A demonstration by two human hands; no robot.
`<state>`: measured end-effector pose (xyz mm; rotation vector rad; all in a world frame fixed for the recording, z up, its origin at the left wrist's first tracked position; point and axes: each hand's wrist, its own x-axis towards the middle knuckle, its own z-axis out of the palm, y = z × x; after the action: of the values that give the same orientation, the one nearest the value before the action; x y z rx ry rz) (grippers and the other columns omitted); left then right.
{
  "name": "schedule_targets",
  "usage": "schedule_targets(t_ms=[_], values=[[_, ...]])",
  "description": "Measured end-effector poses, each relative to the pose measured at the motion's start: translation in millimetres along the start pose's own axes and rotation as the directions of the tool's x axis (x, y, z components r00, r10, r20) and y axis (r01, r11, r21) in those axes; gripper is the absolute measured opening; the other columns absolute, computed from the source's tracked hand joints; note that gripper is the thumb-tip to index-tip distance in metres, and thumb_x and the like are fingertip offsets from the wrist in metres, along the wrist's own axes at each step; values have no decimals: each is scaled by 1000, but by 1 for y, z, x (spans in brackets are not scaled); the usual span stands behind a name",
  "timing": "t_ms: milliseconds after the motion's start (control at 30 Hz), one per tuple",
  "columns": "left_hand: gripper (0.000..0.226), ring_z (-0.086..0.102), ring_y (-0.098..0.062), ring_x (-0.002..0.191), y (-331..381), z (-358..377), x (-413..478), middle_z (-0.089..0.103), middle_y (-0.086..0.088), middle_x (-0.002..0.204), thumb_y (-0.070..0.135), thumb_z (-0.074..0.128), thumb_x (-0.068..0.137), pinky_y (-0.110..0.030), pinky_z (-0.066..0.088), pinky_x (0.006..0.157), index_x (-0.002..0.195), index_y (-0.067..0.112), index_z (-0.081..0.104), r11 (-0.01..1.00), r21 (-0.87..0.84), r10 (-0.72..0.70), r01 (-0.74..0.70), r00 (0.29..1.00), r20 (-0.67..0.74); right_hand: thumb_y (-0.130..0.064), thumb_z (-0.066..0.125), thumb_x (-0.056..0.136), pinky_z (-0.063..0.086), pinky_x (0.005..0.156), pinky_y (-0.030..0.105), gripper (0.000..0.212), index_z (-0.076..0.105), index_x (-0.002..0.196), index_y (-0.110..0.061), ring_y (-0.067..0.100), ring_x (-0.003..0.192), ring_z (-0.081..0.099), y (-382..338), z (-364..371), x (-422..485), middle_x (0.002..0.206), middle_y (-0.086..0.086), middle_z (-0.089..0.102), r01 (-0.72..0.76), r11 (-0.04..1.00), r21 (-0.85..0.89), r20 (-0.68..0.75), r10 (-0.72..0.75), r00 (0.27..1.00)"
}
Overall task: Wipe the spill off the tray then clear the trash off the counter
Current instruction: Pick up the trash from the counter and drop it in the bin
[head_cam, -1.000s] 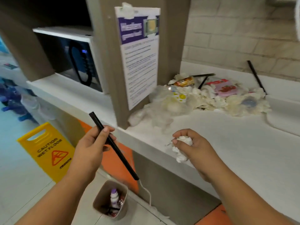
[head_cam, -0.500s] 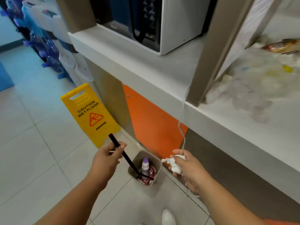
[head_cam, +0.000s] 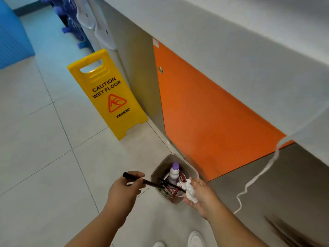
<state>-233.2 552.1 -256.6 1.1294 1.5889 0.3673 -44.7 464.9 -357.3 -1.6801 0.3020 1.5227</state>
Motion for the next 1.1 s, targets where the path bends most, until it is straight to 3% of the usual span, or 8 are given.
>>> schedule_targets(t_ms=[167, 400, 533, 667, 800, 867, 933, 1100], values=[[14, 70, -17, 86, -29, 20, 26, 70, -6, 93, 5, 57, 90, -35, 55, 82, 91, 14, 68, 998, -33, -49, 48, 998, -29, -35, 53, 95, 52, 76, 44, 22, 53, 106, -16, 30, 105, 55, 6, 10, 45, 113, 8, 56, -74, 997, 16, 6, 74, 997], [18, 69, -20, 88, -50, 40, 50, 69, -6, 91, 3, 54, 88, -39, 55, 84, 88, 15, 68, 996, -33, -84, 83, 996, -41, -35, 51, 96, 46, 93, 52, 34, 47, 127, -21, 25, 106, 48, 11, 17, 77, 119, 5, 49, -112, 994, -10, 39, 113, 993], [16, 69, -22, 86, -62, 48, 57, 69, -6, 88, 1, 57, 85, -40, 56, 83, 84, 15, 66, 994, -21, -108, 107, 993, -39, -31, 52, 96, 49, 83, 41, 37, 46, 130, -20, 22, 108, 50, 19, 13, 78, 120, 4, 52, -101, 991, -82, 26, 104, 994], [14, 68, -27, 86, -74, 56, 66, 68, -16, 91, -6, 60, 82, -38, 56, 76, 86, 7, 64, 984, -59, -169, 168, 986, -9, -28, 52, 96, 50, 71, 32, 20, 55, 112, -17, 20, 100, 59, 31, -2, 72, 108, 3, 60, -83, 985, -150, -8, 82, 997], [21, 61, -30, 103, -75, 66, 70, 62, -17, 109, 5, 62, 88, -34, 52, 77, 109, 7, 59, 938, -175, -279, 300, 951, 135, -24, 53, 96, 49, 65, 30, 10, 57, 101, -17, 18, 93, 62, 36, -17, 65, 105, 7, 63, -61, 988, -140, -58, 54, 997], [41, 56, -30, 111, -74, 70, 68, 57, -16, 121, 14, 63, 90, -36, 50, 85, 127, 7, 48, 910, -135, -357, 392, 907, 225, -23, 53, 96, 50, 67, 30, 7, 57, 94, -18, 19, 93, 63, 34, -22, 62, 101, 7, 64, -46, 989, -140, -68, 37, 997], [53, 54, -28, 111, -72, 72, 65, 53, -16, 125, 18, 63, 90, -37, 49, 90, 137, 7, 40, 904, -48, -405, 425, 885, 229, -22, 52, 96, 50, 68, 30, 7, 57, 92, -18, 19, 92, 63, 32, -24, 58, 98, 7, 64, -31, 990, -139, -76, 20, 997], [50, 58, -25, 103, -61, 65, 57, 55, -12, 125, 22, 63, 90, -37, 50, 91, 135, 11, 44, 938, 85, -346, 336, 921, 178, -21, 50, 96, 48, 65, 28, 9, 58, 93, -19, 18, 89, 62, 20, -21, 40, 96, 5, 62, 3, 992, -126, -63, -11, 998]])
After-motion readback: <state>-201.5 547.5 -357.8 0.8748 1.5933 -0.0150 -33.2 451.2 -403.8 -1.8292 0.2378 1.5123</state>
